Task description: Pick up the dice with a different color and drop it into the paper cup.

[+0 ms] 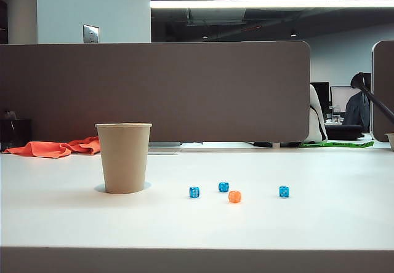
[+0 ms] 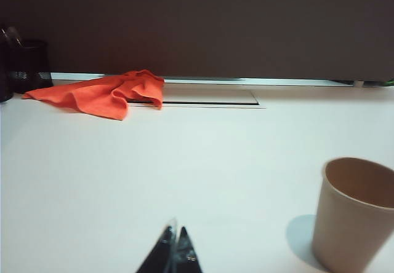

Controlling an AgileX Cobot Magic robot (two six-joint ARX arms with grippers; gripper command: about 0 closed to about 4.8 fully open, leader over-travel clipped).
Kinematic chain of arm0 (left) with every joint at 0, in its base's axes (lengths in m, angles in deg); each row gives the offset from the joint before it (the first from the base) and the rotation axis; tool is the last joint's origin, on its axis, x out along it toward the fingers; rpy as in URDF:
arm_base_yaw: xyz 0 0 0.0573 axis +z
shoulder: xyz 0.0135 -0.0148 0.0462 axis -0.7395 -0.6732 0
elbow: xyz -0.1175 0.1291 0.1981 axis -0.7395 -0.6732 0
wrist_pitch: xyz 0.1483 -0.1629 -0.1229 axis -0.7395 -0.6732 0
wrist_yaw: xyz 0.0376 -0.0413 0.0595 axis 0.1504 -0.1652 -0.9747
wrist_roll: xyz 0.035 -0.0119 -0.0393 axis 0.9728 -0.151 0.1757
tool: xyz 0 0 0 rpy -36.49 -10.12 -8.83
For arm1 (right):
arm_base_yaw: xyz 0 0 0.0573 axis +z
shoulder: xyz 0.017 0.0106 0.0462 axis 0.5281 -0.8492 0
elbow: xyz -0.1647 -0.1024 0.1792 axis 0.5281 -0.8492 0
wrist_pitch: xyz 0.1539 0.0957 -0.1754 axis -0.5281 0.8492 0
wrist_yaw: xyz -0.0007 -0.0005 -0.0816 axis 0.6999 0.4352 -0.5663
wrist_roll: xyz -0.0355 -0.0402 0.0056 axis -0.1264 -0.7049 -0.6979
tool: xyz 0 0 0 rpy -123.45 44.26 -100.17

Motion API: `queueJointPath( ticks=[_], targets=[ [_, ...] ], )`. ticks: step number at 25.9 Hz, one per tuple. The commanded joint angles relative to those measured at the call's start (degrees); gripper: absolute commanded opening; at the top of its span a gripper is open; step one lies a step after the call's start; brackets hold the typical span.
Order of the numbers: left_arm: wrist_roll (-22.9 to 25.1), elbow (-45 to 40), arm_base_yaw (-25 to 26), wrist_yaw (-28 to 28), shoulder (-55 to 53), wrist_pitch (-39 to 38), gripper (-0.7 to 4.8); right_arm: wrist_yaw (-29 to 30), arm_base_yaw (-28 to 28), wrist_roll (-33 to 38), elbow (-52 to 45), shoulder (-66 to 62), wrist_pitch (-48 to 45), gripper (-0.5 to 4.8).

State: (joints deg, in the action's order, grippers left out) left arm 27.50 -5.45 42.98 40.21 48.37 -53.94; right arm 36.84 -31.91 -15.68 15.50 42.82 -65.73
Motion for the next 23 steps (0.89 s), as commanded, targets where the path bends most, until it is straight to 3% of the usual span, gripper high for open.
queueJointPath(
  ticks=[1, 4, 8, 16, 23],
  targets=[
    [0.24, 0.24, 0.07, 8.55, -0.02, 2.51, -0.06, -0.09, -0.02, -0.44, 0.17, 0.04, -2.05, -0.01],
    [0.02, 0.52, 0.07, 20.13, -0.02, 2.45, -0.06, -0.11, -0.02, -0.44, 1.68, 0.02, -3.74, -0.01],
    [-0.02, 1.49, 0.04, 29.16, -0.02, -0.09, -0.06, -0.09, -0.02, -0.63, 6.78, -0.22, -1.03, -0.01],
    [-1.90, 3.80, -0.07, 31.67, -0.02, -11.13, -0.06, 4.44, 0.04, -2.67, 17.62, -8.41, 10.75, -0.01],
    [-0.87, 5.86, -3.52, 30.56, -0.02, -13.44, -0.06, 4.39, 0.13, -3.63, 36.15, -33.20, 21.00, -0.01]
  ],
)
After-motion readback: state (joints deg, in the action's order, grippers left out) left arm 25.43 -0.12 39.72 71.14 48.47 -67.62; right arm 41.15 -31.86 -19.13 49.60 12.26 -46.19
